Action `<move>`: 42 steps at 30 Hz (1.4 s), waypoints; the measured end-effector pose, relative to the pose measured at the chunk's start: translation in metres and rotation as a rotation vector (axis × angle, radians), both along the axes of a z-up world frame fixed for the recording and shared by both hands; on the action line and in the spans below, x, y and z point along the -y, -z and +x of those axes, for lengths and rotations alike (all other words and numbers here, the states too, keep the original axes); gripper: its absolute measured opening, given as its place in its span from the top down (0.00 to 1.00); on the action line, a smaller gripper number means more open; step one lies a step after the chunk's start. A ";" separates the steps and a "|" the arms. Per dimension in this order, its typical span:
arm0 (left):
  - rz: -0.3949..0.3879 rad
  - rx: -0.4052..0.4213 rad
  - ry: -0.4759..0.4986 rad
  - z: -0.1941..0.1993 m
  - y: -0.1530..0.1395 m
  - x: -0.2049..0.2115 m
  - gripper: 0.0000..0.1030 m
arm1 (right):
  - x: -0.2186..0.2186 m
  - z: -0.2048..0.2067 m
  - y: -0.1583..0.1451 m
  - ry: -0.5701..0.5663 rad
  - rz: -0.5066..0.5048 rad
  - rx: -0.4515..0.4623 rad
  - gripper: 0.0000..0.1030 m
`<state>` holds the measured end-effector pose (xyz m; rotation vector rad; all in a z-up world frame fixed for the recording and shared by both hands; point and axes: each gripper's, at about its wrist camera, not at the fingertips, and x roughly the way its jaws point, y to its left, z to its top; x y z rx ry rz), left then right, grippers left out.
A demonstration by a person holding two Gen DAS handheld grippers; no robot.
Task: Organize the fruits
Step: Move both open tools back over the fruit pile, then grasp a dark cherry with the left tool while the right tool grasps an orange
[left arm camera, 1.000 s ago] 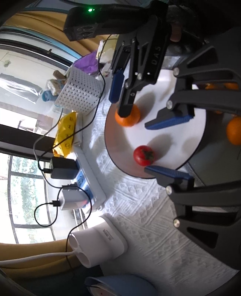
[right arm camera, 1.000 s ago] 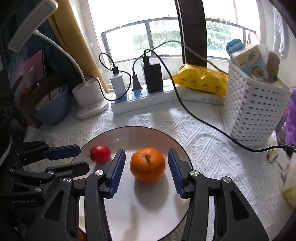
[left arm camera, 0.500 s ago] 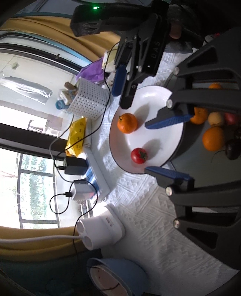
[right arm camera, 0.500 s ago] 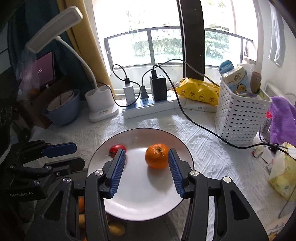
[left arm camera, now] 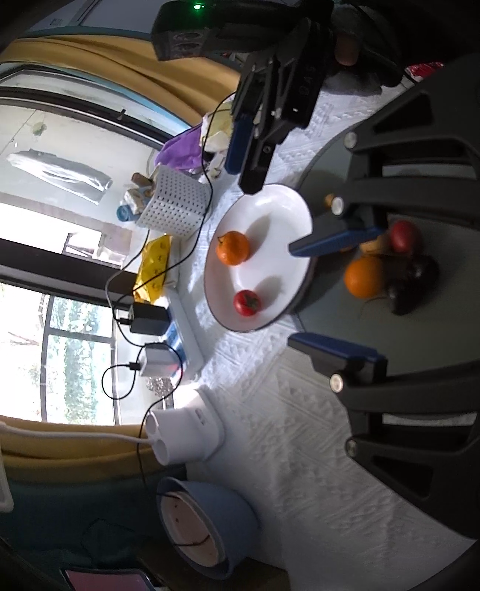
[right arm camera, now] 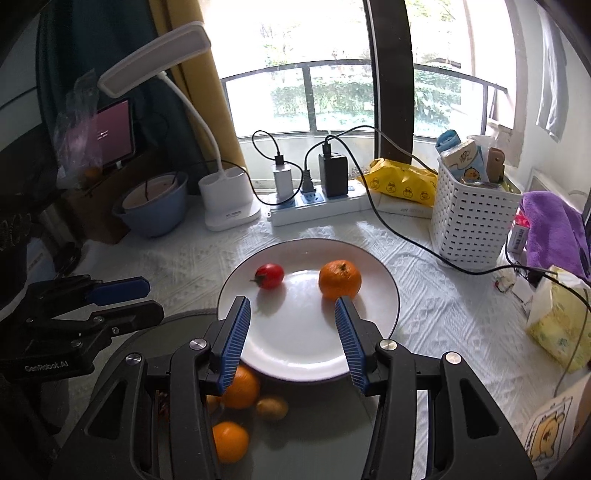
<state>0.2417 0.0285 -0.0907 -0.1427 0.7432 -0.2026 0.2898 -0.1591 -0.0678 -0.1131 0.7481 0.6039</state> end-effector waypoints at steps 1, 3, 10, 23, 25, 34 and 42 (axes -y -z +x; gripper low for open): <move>0.003 0.001 0.002 -0.004 0.001 0.000 0.57 | 0.000 -0.004 0.000 -0.003 -0.001 -0.001 0.51; 0.021 0.007 0.000 -0.012 0.002 0.001 0.57 | 0.000 -0.009 0.001 -0.008 -0.003 -0.004 0.51; 0.012 -0.013 -0.017 -0.031 0.010 0.000 0.57 | 0.000 -0.030 0.002 -0.022 -0.007 -0.013 0.51; -0.012 -0.063 -0.059 -0.057 0.031 -0.003 0.53 | 0.000 -0.059 0.022 -0.061 -0.023 -0.060 0.51; -0.014 -0.078 -0.065 -0.060 0.036 -0.003 0.48 | -0.001 -0.063 0.027 -0.072 -0.026 -0.075 0.51; -0.016 -0.133 -0.080 -0.065 0.051 0.003 0.39 | -0.002 -0.069 0.045 -0.107 -0.021 -0.128 0.51; 0.003 -0.155 -0.079 -0.062 0.058 0.010 0.39 | -0.002 -0.072 0.052 -0.134 -0.010 -0.150 0.51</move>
